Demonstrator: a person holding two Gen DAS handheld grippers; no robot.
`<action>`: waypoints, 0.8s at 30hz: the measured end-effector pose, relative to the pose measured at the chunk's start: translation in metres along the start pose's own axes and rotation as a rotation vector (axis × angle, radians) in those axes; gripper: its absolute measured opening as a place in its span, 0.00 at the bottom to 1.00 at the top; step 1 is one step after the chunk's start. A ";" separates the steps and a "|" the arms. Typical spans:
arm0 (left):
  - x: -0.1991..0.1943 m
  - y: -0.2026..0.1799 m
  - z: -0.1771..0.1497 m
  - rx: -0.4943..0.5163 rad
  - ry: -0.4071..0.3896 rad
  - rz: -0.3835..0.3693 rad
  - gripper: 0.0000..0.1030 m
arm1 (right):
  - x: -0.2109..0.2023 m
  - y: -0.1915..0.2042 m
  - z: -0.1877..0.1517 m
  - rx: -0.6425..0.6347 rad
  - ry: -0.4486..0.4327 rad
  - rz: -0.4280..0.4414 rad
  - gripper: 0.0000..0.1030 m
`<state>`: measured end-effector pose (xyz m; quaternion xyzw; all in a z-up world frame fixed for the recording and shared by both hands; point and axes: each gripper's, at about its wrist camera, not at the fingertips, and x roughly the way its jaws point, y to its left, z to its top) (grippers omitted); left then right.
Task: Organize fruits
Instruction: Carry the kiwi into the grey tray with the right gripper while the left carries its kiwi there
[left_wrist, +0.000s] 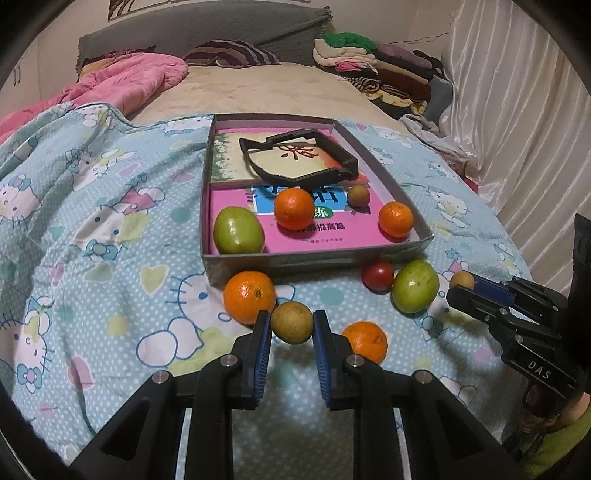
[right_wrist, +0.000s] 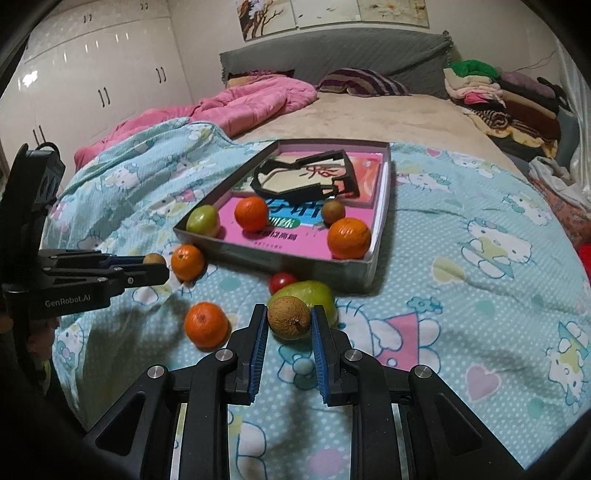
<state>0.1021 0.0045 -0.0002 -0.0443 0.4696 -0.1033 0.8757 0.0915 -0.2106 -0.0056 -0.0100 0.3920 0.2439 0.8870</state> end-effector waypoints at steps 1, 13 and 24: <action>0.000 0.000 0.002 0.000 -0.001 -0.001 0.22 | 0.001 -0.001 0.001 0.002 0.000 -0.003 0.23; 0.015 -0.006 0.029 0.020 0.006 -0.012 0.22 | 0.013 -0.020 0.031 0.009 0.000 -0.041 0.23; 0.037 -0.008 0.056 0.025 0.019 0.001 0.22 | 0.041 -0.031 0.047 -0.008 0.051 -0.068 0.23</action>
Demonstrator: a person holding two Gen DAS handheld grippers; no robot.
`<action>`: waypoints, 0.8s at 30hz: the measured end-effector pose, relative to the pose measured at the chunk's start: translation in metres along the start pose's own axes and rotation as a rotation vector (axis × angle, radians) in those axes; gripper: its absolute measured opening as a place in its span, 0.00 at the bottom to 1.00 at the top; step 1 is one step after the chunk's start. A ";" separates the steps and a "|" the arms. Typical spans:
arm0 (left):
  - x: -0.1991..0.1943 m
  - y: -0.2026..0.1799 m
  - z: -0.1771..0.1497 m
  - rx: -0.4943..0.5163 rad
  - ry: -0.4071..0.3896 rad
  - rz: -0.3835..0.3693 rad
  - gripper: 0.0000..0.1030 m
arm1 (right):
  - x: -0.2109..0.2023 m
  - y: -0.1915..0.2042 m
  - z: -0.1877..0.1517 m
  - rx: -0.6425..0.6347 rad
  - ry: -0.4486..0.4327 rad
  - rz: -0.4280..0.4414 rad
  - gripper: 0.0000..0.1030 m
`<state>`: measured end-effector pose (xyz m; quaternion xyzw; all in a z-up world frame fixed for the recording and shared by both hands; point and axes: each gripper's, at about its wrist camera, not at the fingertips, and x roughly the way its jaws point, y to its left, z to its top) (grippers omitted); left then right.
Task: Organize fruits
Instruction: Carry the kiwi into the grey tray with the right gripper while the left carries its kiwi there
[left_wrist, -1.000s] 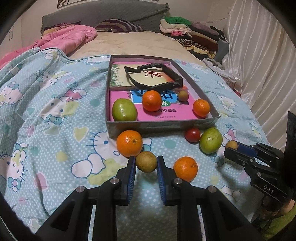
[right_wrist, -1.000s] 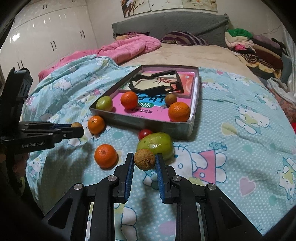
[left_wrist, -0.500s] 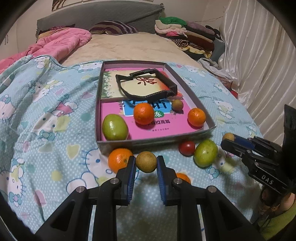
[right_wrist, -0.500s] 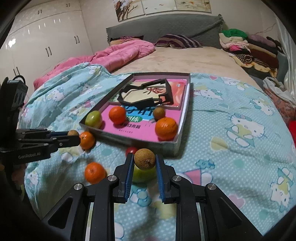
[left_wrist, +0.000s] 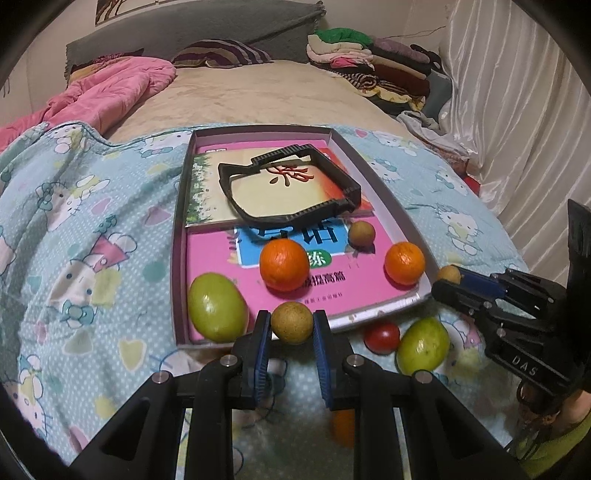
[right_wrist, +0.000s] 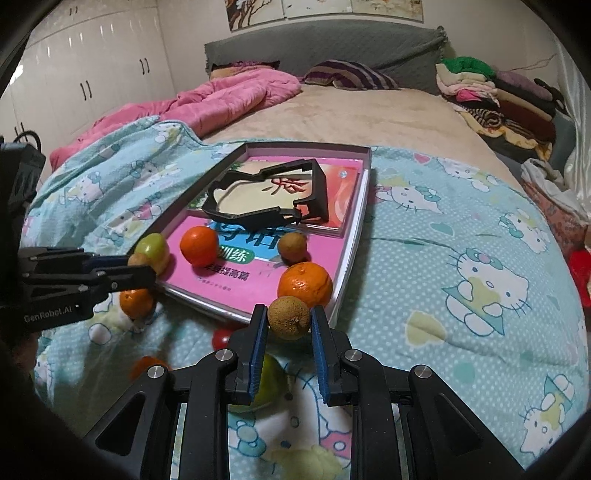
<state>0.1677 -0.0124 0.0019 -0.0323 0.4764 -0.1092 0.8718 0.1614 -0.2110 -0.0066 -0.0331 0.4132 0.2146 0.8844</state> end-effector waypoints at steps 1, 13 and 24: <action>0.002 0.000 0.002 0.000 0.001 0.002 0.22 | 0.002 -0.001 0.000 -0.001 0.003 -0.003 0.23; 0.024 0.002 0.013 -0.002 0.016 0.027 0.22 | 0.020 0.000 0.008 -0.027 0.034 -0.014 0.23; 0.033 0.000 0.017 0.004 0.015 0.035 0.22 | 0.034 0.003 0.012 -0.050 0.044 -0.039 0.23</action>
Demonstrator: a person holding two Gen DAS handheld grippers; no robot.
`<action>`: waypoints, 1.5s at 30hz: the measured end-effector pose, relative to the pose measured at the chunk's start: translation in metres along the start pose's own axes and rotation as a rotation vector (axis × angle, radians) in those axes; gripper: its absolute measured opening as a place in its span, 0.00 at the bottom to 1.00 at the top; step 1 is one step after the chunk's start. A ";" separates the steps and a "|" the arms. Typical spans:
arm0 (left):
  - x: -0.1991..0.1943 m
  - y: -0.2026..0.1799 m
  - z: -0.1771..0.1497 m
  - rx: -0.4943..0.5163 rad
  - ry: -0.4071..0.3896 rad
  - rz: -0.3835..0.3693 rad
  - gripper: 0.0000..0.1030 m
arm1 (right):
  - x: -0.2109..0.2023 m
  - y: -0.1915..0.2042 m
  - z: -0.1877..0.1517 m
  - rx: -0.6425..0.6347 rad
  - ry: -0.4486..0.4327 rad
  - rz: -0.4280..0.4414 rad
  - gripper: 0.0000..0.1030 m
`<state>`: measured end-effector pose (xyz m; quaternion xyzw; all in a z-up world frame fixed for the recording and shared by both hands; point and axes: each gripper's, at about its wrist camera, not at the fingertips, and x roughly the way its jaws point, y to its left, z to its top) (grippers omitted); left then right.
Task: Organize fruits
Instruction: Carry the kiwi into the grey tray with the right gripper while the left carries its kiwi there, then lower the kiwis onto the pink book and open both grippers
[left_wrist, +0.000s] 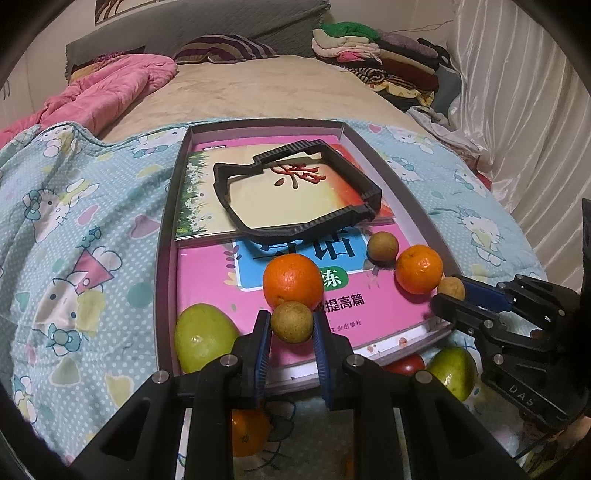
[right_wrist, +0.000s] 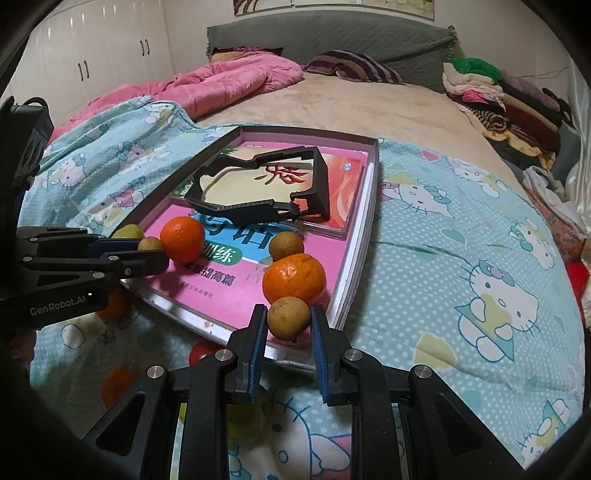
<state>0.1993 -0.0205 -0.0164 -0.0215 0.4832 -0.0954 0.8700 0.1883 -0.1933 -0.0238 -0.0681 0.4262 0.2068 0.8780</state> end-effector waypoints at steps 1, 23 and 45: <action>0.000 0.000 0.000 0.002 0.000 0.001 0.22 | 0.000 0.001 0.000 -0.005 -0.001 -0.004 0.23; 0.011 -0.002 0.000 -0.008 0.009 -0.007 0.22 | 0.004 0.002 0.000 -0.021 -0.034 -0.002 0.29; 0.013 0.000 -0.002 -0.015 0.029 -0.022 0.23 | -0.005 0.004 -0.006 -0.012 -0.068 0.037 0.44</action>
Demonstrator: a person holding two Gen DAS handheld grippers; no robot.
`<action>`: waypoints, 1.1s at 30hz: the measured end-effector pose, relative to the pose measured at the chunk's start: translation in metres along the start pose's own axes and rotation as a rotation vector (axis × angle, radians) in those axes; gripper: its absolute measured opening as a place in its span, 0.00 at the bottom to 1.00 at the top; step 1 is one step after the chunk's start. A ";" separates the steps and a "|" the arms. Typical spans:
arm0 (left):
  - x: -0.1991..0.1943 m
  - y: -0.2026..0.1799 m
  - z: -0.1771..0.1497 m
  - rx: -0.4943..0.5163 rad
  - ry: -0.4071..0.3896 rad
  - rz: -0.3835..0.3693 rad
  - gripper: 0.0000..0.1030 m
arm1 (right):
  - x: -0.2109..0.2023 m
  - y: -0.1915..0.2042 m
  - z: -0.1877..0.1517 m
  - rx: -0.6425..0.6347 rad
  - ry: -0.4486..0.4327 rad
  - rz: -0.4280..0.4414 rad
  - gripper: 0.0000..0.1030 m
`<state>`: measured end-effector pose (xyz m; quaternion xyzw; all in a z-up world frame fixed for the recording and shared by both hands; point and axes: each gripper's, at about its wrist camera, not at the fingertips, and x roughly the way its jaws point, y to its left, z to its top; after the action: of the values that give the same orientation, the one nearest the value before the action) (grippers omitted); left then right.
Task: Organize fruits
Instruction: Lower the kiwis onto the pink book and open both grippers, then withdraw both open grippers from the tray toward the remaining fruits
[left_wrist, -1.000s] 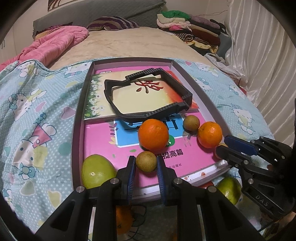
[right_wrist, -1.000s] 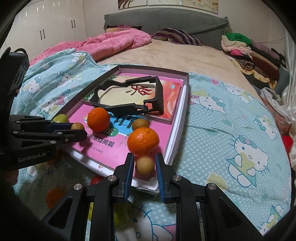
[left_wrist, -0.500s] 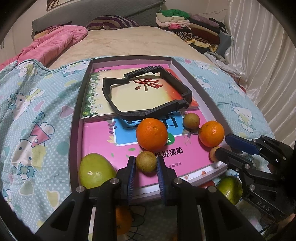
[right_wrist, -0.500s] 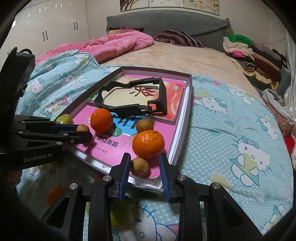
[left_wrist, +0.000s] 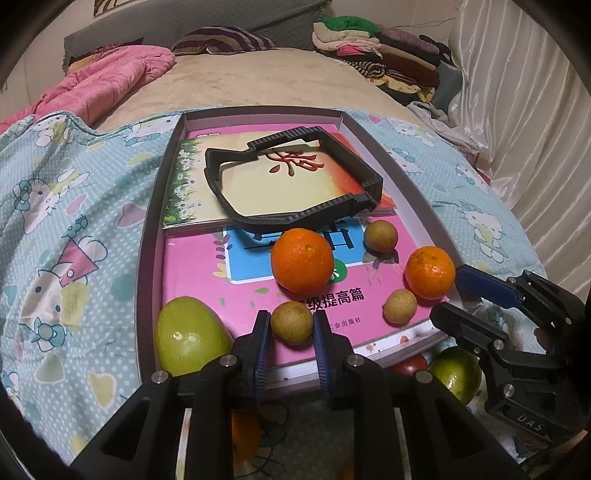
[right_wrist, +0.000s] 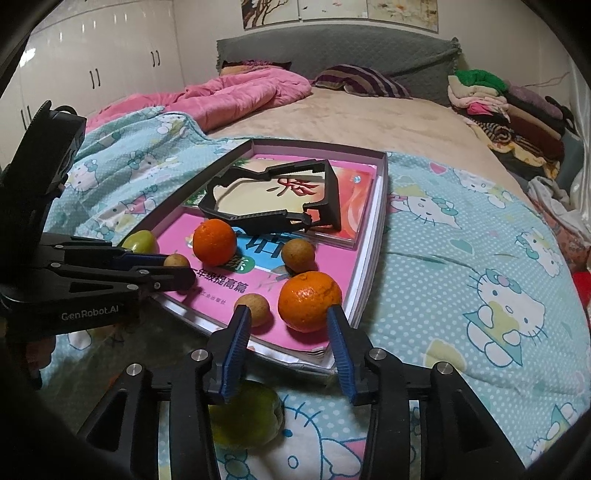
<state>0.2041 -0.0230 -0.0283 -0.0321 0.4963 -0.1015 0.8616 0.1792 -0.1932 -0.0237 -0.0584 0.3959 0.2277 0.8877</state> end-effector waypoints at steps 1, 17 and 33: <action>-0.001 0.000 0.000 -0.001 -0.001 -0.002 0.23 | 0.000 0.000 0.000 0.000 -0.001 0.000 0.44; -0.030 0.007 -0.006 -0.041 -0.056 -0.037 0.50 | -0.010 0.003 -0.004 0.005 -0.020 0.002 0.50; -0.074 0.009 -0.014 -0.031 -0.136 -0.033 0.76 | -0.026 0.001 -0.009 0.035 -0.049 -0.018 0.60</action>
<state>0.1570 0.0015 0.0256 -0.0607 0.4375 -0.1056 0.8909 0.1574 -0.2042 -0.0105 -0.0410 0.3774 0.2140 0.9001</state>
